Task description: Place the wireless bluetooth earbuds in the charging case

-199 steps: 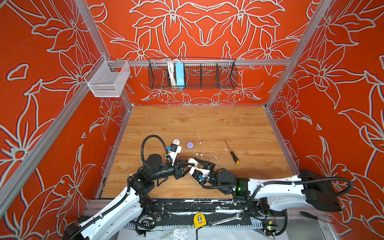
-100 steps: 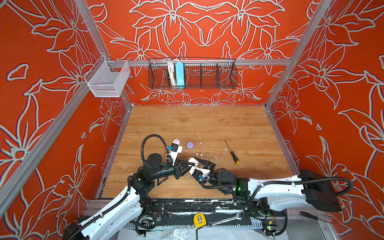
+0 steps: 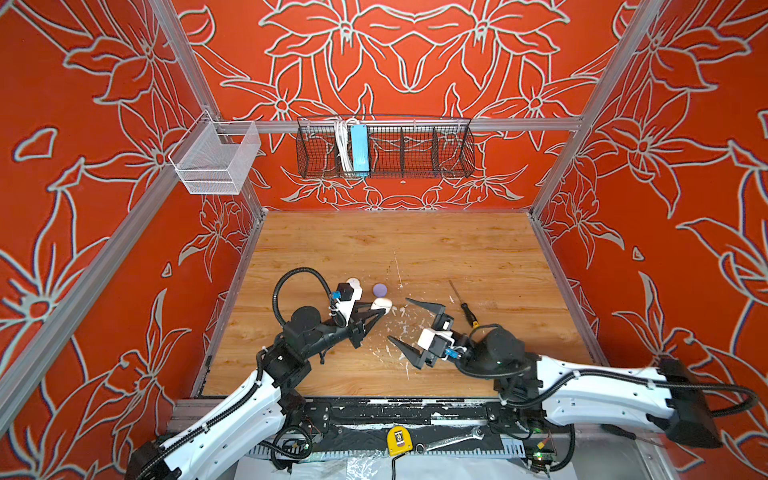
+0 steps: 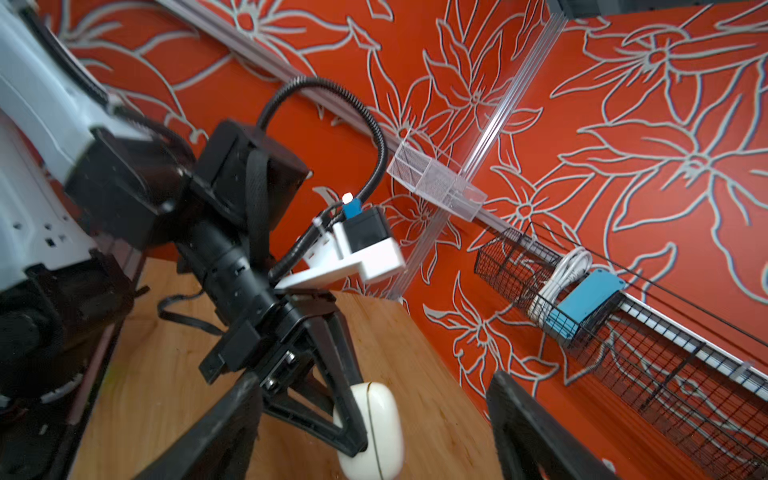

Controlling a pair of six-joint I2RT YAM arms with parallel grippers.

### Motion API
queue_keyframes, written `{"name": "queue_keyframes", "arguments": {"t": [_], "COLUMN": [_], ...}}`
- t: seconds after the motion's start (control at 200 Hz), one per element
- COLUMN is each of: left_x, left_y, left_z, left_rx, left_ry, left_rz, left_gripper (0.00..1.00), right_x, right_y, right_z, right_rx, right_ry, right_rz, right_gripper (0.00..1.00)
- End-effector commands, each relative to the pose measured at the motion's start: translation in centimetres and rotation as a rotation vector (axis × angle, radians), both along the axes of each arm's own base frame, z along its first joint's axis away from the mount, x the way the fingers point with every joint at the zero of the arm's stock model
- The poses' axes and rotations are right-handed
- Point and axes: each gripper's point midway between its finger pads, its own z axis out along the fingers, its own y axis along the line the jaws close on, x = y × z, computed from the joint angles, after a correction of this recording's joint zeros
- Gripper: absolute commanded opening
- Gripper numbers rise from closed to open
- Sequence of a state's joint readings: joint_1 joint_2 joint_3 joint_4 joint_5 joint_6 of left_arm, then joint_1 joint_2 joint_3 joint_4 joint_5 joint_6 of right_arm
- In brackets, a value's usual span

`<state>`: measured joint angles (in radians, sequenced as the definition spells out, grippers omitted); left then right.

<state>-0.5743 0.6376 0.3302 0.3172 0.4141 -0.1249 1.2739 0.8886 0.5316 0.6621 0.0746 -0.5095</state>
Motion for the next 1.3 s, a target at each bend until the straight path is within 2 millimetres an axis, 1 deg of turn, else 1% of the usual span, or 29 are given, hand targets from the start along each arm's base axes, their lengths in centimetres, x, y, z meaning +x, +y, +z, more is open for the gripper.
{"name": "queue_keyframes", "arguments": {"t": [0.0,0.075,0.14,0.205,0.245,0.29,0.345,0.37,0.405,0.435,0.46,0.47,0.571,0.636,0.711,0.791,0.851,0.931,1.011,1.126,1.196,1.296], "left_x": [-0.3,0.2,-0.1,0.0,-0.1,-0.9,-1.5,-1.5,-1.1,-1.1,-1.4,-1.7,-3.7,-4.3,-4.9,-5.4,-5.9,-6.5,-7.0,-7.6,-7.7,-7.9], "left_y": [0.2,1.1,1.6,2.2,2.3,2.0,2.1,2.3,2.6,2.2,1.7,1.4,-0.4,-0.7,-1.0,-1.2,-1.3,-1.4,-1.4,-1.5,-1.5,-1.6], "left_z": [1.7,2.4,3.6,3.9,2.6,1.4,-0.1,-0.7,-0.9,-1.2,-1.2,-1.6,-1.0,-0.8,-0.8,-0.5,-0.1,0.0,0.4,0.7,0.7,0.7], "left_rx": [0.028,0.027,0.009,-0.031,-0.056,-0.082,-0.089,-0.075,-0.072,-0.037,0.001,0.018,0.026,0.010,0.020,0.018,0.016,0.022,0.020,0.027,0.037,0.040], "left_ry": [-0.163,-0.119,-0.151,-0.173,-0.179,-0.237,-0.322,-0.344,-0.334,-0.325,-0.328,-0.322,-0.380,-0.399,-0.416,-0.424,-0.437,-0.456,-0.481,-0.508,-0.515,-0.519], "left_rz": [-0.009,0.059,0.075,0.114,0.114,0.077,0.070,0.079,0.106,0.088,0.048,0.023,-0.140,-0.178,-0.220,-0.244,-0.264,-0.281,-0.290,-0.303,-0.300,-0.309], "left_gripper": [0.00,0.00,0.00,0.00,0.00,0.00,0.00,0.00,0.00,0.00,0.00,0.00,0.00,0.00,0.00,0.00,0.00,0.00,0.00,0.00,0.00,0.00], "right_x": [-2.4,-2.6,-2.5,-2.4,-2.7,-3.2,-3.5,-3.5,-3.3,-3.1,-3.0,-2.9,-2.0,-1.7,-1.4,-0.9,-1.0,-1.2,-0.9,-0.1,0.0,0.2], "right_y": [-0.8,-1.4,-1.7,-2.2,-2.5,-2.7,-3.0,-3.0,-3.0,-2.9,-2.7,-2.5,-0.9,0.3,1.6,2.5,3.0,3.5,3.6,3.4,3.3,3.1], "right_z": [0.0,0.0,-0.1,0.3,0.5,0.6,0.6,0.5,0.5,0.3,0.1,0.0,-1.0,-1.8,-3.3,-4.3,-4.8,-5.2,-5.2,-5.7,-5.7,-5.6], "right_rx": [-0.001,-0.007,-0.029,-0.036,-0.051,-0.066,-0.070,-0.067,-0.056,-0.055,-0.057,-0.060,-0.131,-0.205,-0.306,-0.363,-0.390,-0.406,-0.410,-0.431,-0.428,-0.419], "right_ry": [0.018,0.019,0.019,0.035,0.046,0.054,0.062,0.063,0.062,0.057,0.053,0.052,0.070,0.092,0.123,0.145,0.157,0.163,0.159,0.158,0.144,0.135], "right_rz": [0.130,0.134,0.124,0.110,0.122,0.148,0.160,0.158,0.149,0.142,0.135,0.133,0.110,0.110,0.115,0.105,0.120,0.139,0.125,0.074,0.067,0.049], "right_gripper": [0.87,0.87,0.85,0.84,0.84,0.84,0.84,0.84,0.84,0.85,0.85,0.85,0.85,0.83,0.82,0.81,0.80,0.79,0.77,0.68,0.61,0.58]}}
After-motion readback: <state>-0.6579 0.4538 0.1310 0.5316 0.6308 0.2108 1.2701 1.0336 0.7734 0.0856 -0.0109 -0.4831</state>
